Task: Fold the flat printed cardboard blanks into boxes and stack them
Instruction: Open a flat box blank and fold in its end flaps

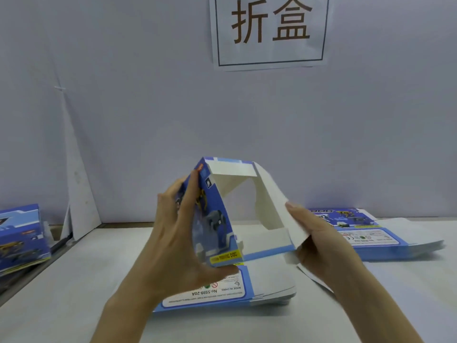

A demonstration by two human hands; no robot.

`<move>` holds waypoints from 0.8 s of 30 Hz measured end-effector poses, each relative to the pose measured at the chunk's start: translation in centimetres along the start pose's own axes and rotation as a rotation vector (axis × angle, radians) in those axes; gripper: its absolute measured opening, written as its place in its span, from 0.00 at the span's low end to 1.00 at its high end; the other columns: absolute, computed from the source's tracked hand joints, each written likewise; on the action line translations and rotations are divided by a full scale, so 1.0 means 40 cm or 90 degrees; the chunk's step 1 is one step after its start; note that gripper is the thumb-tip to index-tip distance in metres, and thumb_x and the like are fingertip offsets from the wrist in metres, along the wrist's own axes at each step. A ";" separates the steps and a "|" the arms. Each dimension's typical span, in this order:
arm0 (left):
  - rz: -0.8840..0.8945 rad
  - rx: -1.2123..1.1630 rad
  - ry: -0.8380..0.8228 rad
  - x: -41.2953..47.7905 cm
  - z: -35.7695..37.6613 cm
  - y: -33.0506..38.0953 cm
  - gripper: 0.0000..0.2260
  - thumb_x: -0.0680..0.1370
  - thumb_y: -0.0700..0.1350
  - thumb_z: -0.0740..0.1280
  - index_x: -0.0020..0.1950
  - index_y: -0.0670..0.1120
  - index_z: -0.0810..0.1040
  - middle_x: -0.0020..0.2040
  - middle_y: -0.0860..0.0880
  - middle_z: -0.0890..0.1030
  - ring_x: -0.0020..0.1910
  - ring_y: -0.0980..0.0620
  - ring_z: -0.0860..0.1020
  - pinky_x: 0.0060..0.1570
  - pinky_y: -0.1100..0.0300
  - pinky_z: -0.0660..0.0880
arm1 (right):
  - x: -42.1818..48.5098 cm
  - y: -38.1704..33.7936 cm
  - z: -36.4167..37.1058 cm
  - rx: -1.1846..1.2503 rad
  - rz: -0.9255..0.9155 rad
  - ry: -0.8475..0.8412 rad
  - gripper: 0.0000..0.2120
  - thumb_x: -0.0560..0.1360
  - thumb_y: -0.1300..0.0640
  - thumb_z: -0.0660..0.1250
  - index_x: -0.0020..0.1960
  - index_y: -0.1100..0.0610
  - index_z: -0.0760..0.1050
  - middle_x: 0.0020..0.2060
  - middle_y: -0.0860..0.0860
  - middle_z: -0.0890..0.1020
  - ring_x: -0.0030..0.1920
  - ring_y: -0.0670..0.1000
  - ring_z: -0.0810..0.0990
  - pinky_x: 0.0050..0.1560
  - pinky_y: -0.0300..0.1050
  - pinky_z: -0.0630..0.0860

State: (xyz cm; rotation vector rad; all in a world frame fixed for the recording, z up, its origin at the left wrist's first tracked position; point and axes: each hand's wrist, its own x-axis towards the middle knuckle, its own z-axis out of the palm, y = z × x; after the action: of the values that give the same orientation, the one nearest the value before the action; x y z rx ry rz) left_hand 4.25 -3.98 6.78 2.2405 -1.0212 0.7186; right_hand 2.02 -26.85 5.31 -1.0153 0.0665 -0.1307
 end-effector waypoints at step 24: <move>0.024 0.128 0.056 -0.009 0.026 -0.004 0.51 0.61 0.68 0.68 0.78 0.53 0.50 0.70 0.46 0.59 0.67 0.52 0.60 0.58 0.32 0.70 | -0.018 -0.041 -0.006 -0.095 -0.199 -0.023 0.11 0.72 0.49 0.65 0.43 0.51 0.85 0.40 0.51 0.85 0.39 0.46 0.83 0.35 0.40 0.80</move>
State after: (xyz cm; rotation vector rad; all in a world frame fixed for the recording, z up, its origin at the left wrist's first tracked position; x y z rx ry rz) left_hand 4.41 -4.42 5.75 2.3406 -0.9881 0.9651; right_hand 1.17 -27.79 6.59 -1.1730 -0.1184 -0.3967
